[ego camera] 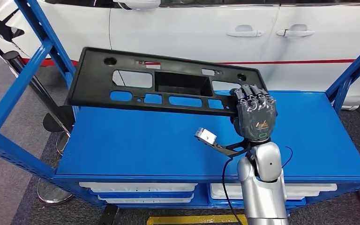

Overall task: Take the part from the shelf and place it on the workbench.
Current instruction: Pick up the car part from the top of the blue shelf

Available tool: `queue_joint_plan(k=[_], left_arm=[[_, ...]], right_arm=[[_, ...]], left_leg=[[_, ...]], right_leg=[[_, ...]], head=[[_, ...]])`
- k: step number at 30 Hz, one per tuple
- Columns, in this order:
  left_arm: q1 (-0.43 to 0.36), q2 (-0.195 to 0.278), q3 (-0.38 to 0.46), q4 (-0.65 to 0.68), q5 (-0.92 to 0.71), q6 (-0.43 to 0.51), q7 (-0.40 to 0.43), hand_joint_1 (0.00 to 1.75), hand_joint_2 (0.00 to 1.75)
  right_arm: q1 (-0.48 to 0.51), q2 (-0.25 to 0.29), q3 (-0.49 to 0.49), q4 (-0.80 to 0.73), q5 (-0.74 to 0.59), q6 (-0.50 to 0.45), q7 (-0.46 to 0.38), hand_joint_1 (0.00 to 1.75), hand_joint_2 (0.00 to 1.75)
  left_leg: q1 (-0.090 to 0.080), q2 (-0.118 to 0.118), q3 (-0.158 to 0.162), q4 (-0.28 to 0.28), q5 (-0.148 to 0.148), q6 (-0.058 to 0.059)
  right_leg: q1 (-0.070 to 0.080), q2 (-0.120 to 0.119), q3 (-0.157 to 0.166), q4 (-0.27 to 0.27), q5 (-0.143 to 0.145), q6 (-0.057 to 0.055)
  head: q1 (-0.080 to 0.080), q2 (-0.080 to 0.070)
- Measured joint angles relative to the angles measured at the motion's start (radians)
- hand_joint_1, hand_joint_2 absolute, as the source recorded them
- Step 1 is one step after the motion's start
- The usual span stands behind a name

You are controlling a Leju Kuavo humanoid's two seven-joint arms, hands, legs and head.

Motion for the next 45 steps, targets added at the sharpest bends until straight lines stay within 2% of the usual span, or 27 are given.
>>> queue_joint_plan(k=[1, 2, 3, 5, 7, 10, 12, 14, 16, 17, 18, 19, 20, 22, 23, 25, 27, 28, 31, 32, 33, 34, 36, 38, 42, 43, 45], left_arm=[[0.002, 0.0, 0.0, 0.0, 0.0, 0.004, -0.002, 0.0, 0.0], [0.003, 0.0, 0.0, 0.0, 0.0, 0.005, -0.006, 0.0, 0.44], [0.004, -0.001, 0.0, 0.0, 0.001, 0.002, -0.009, 0.0, 0.87], [0.005, -0.002, 0.001, 0.0, 0.007, -0.018, -0.017, 0.0, 1.75], [0.006, -0.003, 0.003, 0.0, 0.019, -0.055, -0.022, 0.0, 1.75], [0.007, -0.003, 0.008, 0.0, 0.03, -0.089, -0.026, 0.0, 1.75], [0.008, -0.003, 0.009, 0.0, 0.032, -0.095, -0.027, 0.0, 1.75], [0.008, -0.003, 0.01, 0.0, 0.033, -0.101, -0.031, 0.0, 1.75], [0.012, -0.003, 0.01, 0.0, 0.032, -0.105, -0.037, 0.0, 1.75], [0.014, -0.003, 0.01, 0.0, 0.031, -0.106, -0.04, 0.0, 1.75], [0.016, -0.003, 0.01, 0.0, 0.03, -0.106, -0.042, 0.0, 1.75], [0.017, -0.003, 0.01, 0.0, 0.029, -0.106, -0.043, 0.0, 1.75], [0.017, -0.003, 0.01, 0.0, 0.029, -0.106, -0.045, 0.0, 1.75], [0.015, -0.003, 0.01, 0.0, 0.028, -0.106, -0.046, 0.0, 1.75], [0.015, -0.003, 0.01, 0.0, 0.027, -0.106, -0.046, 0.0, 1.75], [0.016, -0.003, 0.01, 0.0, 0.026, -0.106, -0.046, 0.0, 1.75], [0.017, -0.003, 0.01, 0.0, 0.023, -0.106, -0.049, 0.0, 1.75], [0.016, -0.004, 0.01, 0.0, 0.021, -0.103, -0.05, 0.0, 1.75], [0.016, -0.004, 0.005, 0.0, -0.008, -0.073, -0.05, 0.0, 1.75], [0.018, -0.004, 0.001, 0.0, -0.019, -0.06, -0.049, 0.0, 1.75], [0.019, -0.005, -0.003, 0.0, -0.026, -0.051, -0.047, 0.0, 1.75], [0.02, -0.005, -0.007, 0.0, -0.025, -0.048, -0.047, 0.0, 1.75], [0.02, -0.007, -0.008, 0.0, -0.012, -0.051, -0.041, 0.0, 1.75], [0.02, -0.008, -0.007, 0.0, 0.001, -0.057, -0.031, 0.0, 1.75], [0.021, -0.008, -0.002, 0.0, 0.018, -0.071, -0.02, 0.0, 1.75], [0.021, -0.009, -0.001, 0.0, 0.02, -0.075, -0.012, 0.0, 1.75], [0.021, -0.009, 0.003, 0.0, 0.021, -0.085, 0.011, 0.0, 1.75]], right_arm=[[0.0, -0.001, 0.0, -0.015, 0.002, 0.0, 0.004, 1.75, 1.75], [0.001, -0.002, 0.0, -0.027, 0.003, 0.0, 0.007, 1.75, 1.75], [0.001, -0.004, 0.0, -0.04, 0.002, 0.0, 0.009, 1.75, 1.75], [-0.001, -0.008, 0.001, -0.068, -0.002, 0.0, 0.008, 1.75, 1.75], [-0.004, -0.01, 0.004, -0.093, -0.006, 0.0, -0.001, 1.75, 1.75], [-0.006, -0.012, 0.009, -0.12, -0.007, 0.001, -0.011, 1.75, 1.75], [-0.008, -0.012, 0.012, -0.131, -0.007, 0.001, -0.015, 1.75, 1.75], [-0.01, -0.013, 0.017, -0.14, -0.006, 0.001, -0.018, 1.75, 1.75], [-0.012, -0.013, 0.025, -0.146, -0.005, 0.001, -0.02, 1.75, 1.75], [-0.012, -0.013, 0.029, -0.147, -0.004, 0.001, -0.02, 1.75, 1.75], [-0.012, -0.013, 0.032, -0.149, -0.004, 0.001, -0.021, 1.75, 1.75], [-0.012, -0.013, 0.035, -0.151, -0.004, 0.001, -0.022, 1.75, 1.75], [-0.012, -0.014, 0.037, -0.154, -0.005, 0.001, -0.022, 1.75, 1.75], [-0.014, -0.014, 0.043, -0.16, -0.005, 0.001, -0.022, 1.75, 1.75], [-0.014, -0.014, 0.044, -0.162, -0.005, 0.001, -0.022, 1.75, 1.75], [-0.015, -0.014, 0.046, -0.163, -0.005, 0.001, -0.022, 1.75, 1.75], [-0.016, -0.015, 0.047, -0.165, -0.006, 0.001, -0.023, 1.75, 1.75], [-0.017, -0.015, 0.048, -0.167, -0.007, 0.001, -0.024, 1.75, 1.75], [-0.018, -0.017, 0.049, -0.169, -0.012, 0.001, -0.032, 1.75, 1.75], [-0.017, -0.017, 0.051, -0.168, -0.012, 0.001, -0.035, 1.75, 1.75], [-0.017, -0.018, 0.053, -0.168, -0.011, 0.001, -0.036, 1.75, 1.75], [-0.018, -0.018, 0.056, -0.167, -0.01, 0.001, -0.035, 1.75, 1.75], [-0.021, -0.019, 0.067, -0.165, -0.004, 0.001, -0.026, 1.75, 1.75], [-0.026, -0.019, 0.08, -0.163, 0.003, 0.001, -0.01, 1.75, 1.75], [-0.03, -0.023, 0.104, -0.155, 0.014, 0.001, 0.03, 1.75, 1.75], [-0.032, -0.024, 0.113, -0.15, 0.015, 0.001, 0.041, 1.75, 1.75], [-0.035, -0.026, 0.131, -0.135, 0.009, 0.001, 0.057, 1.75, 1.75]], left_leg=[[0.0, 0.0, 0.0, 0.001, -0.001, 0.0], [0.0, 0.0, 0.0, 0.003, -0.003, 0.0], [0.0, -0.001, 0.0, 0.007, -0.005, -0.001], [0.001, -0.002, 0.0, 0.018, -0.013, -0.007], [-0.002, -0.003, -0.005, 0.032, -0.022, -0.016], [-0.004, -0.002, -0.008, 0.035, -0.025, -0.03], [-0.003, -0.001, -0.014, 0.054, -0.042, -0.041], [0.001, 0.0, -0.054, 0.143, -0.092, -0.051], [0.004, 0.0, -0.117, 0.271, -0.145, -0.057], [0.004, 0.0, -0.136, 0.306, -0.15, -0.057], [0.004, 0.0, -0.137, 0.305, -0.136, -0.056], [0.004, 0.0, -0.118, 0.262, -0.104, -0.053], [0.004, 0.0, -0.085, 0.193, -0.066, -0.048], [-0.001, 0.0, -0.026, 0.069, -0.022, -0.037], [-0.004, 0.0, -0.012, 0.039, -0.017, -0.033], [-0.007, -0.001, -0.007, 0.026, -0.018, -0.025], [-0.003, 0.0, 0.0, 0.011, -0.009, -0.016], [-0.001, 0.0, 0.004, 0.003, -0.005, -0.01], [0.0, 0.002, 0.006, -0.001, -0.002, -0.001], [0.0, 0.002, 0.005, 0.001, -0.003, -0.001], [0.001, 0.001, 0.005, 0.003, -0.004, -0.002], [0.002, 0.001, 0.005, 0.006, -0.006, -0.004], [0.002, -0.001, 0.003, 0.017, -0.014, -0.012], [0.0, -0.002, -0.003, 0.031, -0.021, -0.023], [0.001, -0.001, -0.011, 0.043, -0.033, -0.043], [0.003, -0.001, -0.022, 0.068, -0.05, -0.048], [0.006, 0.0, -0.069, 0.174, -0.11, -0.057]], right_leg=[[0.0, 0.0, -0.025, 0.047, -0.013, 0.002], [-0.001, 0.0, -0.036, 0.062, -0.008, 0.003], [-0.001, -0.001, -0.028, 0.042, 0.014, 0.003], [-0.002, -0.001, 0.029, -0.076, 0.078, 0.001], [0.0, 0.0, 0.074, -0.169, 0.108, -0.007], [0.003, 0.003, 0.08, -0.188, 0.109, -0.023], [0.002, 0.001, 0.084, -0.194, 0.111, -0.034], [0.0, -0.001, 0.087, -0.197, 0.111, -0.042], [0.002, -0.002, 0.087, -0.196, 0.11, -0.045], [0.003, -0.001, 0.087, -0.196, 0.11, -0.046], [0.003, -0.001, 0.087, -0.196, 0.109, -0.046], [0.003, -0.001, 0.089, -0.196, 0.109, -0.046], [0.003, 0.0, 0.09, -0.196, 0.109, -0.045], [0.006, 0.0, 0.091, -0.196, 0.109, -0.041], [0.006, 0.0, 0.091, -0.196, 0.109, -0.037], [0.005, 0.0, 0.091, -0.2, 0.111, -0.026], [0.004, -0.001, 0.089, -0.188, 0.102, -0.015], [0.004, 0.0, 0.078, -0.163, 0.085, -0.011], [0.002, 0.0, -0.004, 0.007, 0.0, -0.003], [0.0, 0.0, -0.025, 0.05, -0.011, 0.0], [-0.002, -0.001, -0.03, 0.057, -0.002, 0.002], [-0.004, -0.001, -0.015, 0.027, 0.023, 0.004], [-0.007, -0.001, 0.047, -0.096, 0.083, 0.005], [-0.007, 0.001, 0.085, -0.177, 0.105, -0.003], [-0.004, 0.002, 0.087, -0.191, 0.106, -0.028], [-0.006, 0.001, 0.088, -0.193, 0.108, -0.033], [-0.006, -0.001, 0.089, -0.195, 0.109, -0.04]], head=[[0.0, 0.0], [0.0, 0.0], [0.0, 0.0], [0.0, 0.0], [0.0, 0.0], [0.0, 0.0], [-0.001, 0.0], [-0.001, 0.0], [0.0, 0.0], [-0.001, 0.0], [-0.001, 0.0], [-0.001, 0.0], [-0.001, 0.0], [-0.001, 0.0], [-0.001, 0.0], [-0.001, 0.0], [0.0, 0.0], [0.0, 0.0], [0.0, 0.0], [0.0, 0.0], [0.0, 0.0], [0.0, 0.0], [0.0, 0.0], [0.0, 0.0], [0.0, 0.0], [0.0, 0.0], [-0.001, 0.0]])
